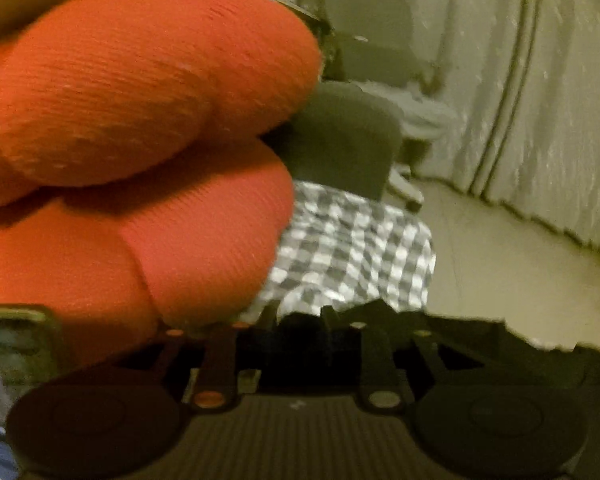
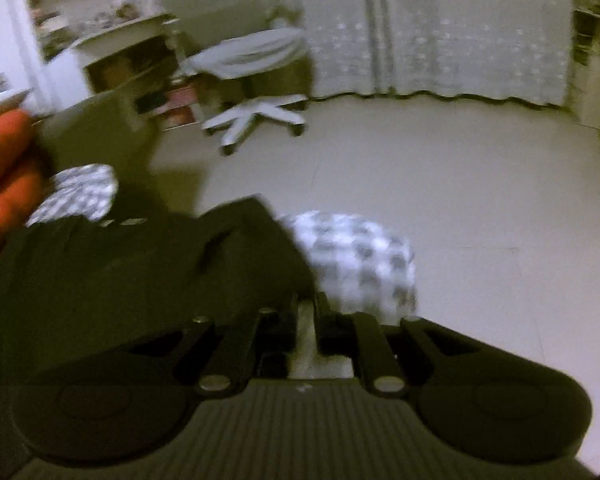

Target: Fold clothes

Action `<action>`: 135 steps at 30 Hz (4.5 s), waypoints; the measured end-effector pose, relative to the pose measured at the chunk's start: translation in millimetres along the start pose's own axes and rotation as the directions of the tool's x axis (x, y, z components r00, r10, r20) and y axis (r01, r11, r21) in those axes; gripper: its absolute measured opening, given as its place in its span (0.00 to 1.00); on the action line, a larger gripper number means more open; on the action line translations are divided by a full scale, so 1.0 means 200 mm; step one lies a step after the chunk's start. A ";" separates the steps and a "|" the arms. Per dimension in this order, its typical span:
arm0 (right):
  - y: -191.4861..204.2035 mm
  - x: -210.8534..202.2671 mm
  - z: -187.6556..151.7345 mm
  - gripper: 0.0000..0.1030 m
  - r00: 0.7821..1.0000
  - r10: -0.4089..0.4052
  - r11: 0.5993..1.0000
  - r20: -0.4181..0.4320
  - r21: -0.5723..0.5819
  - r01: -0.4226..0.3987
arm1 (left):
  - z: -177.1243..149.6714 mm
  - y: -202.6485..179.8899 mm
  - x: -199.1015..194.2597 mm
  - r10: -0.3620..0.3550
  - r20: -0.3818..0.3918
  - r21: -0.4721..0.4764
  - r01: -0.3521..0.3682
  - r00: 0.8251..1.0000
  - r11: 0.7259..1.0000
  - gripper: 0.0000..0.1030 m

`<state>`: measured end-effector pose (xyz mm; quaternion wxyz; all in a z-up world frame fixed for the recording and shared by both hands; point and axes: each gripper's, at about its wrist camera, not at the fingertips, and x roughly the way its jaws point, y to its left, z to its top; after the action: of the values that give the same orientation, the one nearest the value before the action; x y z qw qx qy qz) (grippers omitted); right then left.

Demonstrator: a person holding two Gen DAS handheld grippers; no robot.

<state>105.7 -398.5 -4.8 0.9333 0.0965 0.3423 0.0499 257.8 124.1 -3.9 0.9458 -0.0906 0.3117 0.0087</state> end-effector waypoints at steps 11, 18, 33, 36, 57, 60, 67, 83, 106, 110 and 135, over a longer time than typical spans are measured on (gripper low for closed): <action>0.10 -0.09 -0.04 0.02 0.990 -0.143 0.983 -0.008 -0.114 0.141 | -0.17 -0.03 -0.01 0.047 -0.046 0.077 -0.044 0.998 0.996 0.28; 0.07 -0.08 -0.18 0.03 0.979 -0.183 0.971 -0.085 -0.172 0.167 | -0.22 -0.02 0.03 0.075 -0.064 0.093 -0.069 0.995 0.993 0.28; 0.02 0.10 0.24 0.51 0.995 -0.079 0.993 0.066 -0.083 0.084 | -0.05 -0.11 0.03 -0.051 -0.028 0.158 0.055 0.998 0.986 0.51; 0.10 0.29 0.28 0.51 0.996 -0.091 0.978 -0.010 -0.190 0.088 | -0.03 -0.21 0.13 -0.083 -0.071 0.232 0.097 0.994 0.968 0.56; 0.22 0.66 0.10 0.00 0.903 -0.423 0.786 0.076 -0.465 0.407 | -0.07 -0.29 0.30 0.005 -0.026 0.268 0.002 1.000 0.963 0.14; 0.19 0.64 0.12 0.03 0.838 -0.528 0.741 0.139 -0.406 0.535 | 0.00 -0.19 0.19 0.004 0.011 0.169 -0.006 1.000 0.986 0.19; 0.03 0.29 0.18 0.13 0.885 -0.456 0.882 0.090 -0.085 0.463 | -0.01 -0.02 -0.07 0.041 -0.025 0.136 -0.037 0.999 0.990 0.19; -0.01 -0.15 -0.02 0.19 0.854 -0.521 0.847 -0.002 0.128 0.517 | -0.26 -0.02 -0.35 0.189 -0.106 0.136 -0.175 0.976 0.975 0.13; 0.01 -0.16 -0.22 0.45 0.989 -0.141 0.913 -0.048 0.381 0.149 | -0.50 0.01 -0.56 -0.028 -0.162 0.028 0.033 0.986 0.999 0.14; 0.11 -0.09 -0.21 0.45 0.985 -0.165 0.913 -0.059 0.370 0.175 | -0.50 -0.02 -0.55 -0.043 -0.158 0.022 0.047 0.987 0.999 0.14; 0.20 0.04 -0.19 0.34 0.967 -0.253 0.948 -0.003 0.198 0.249 | -0.49 0.01 -0.55 -0.038 -0.152 0.022 0.042 0.988 0.999 0.14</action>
<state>87.0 -352.4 -29.4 0.9217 0.1446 0.3444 -0.1044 111.2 112.4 -16.2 0.9205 -0.0854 0.3807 -0.0213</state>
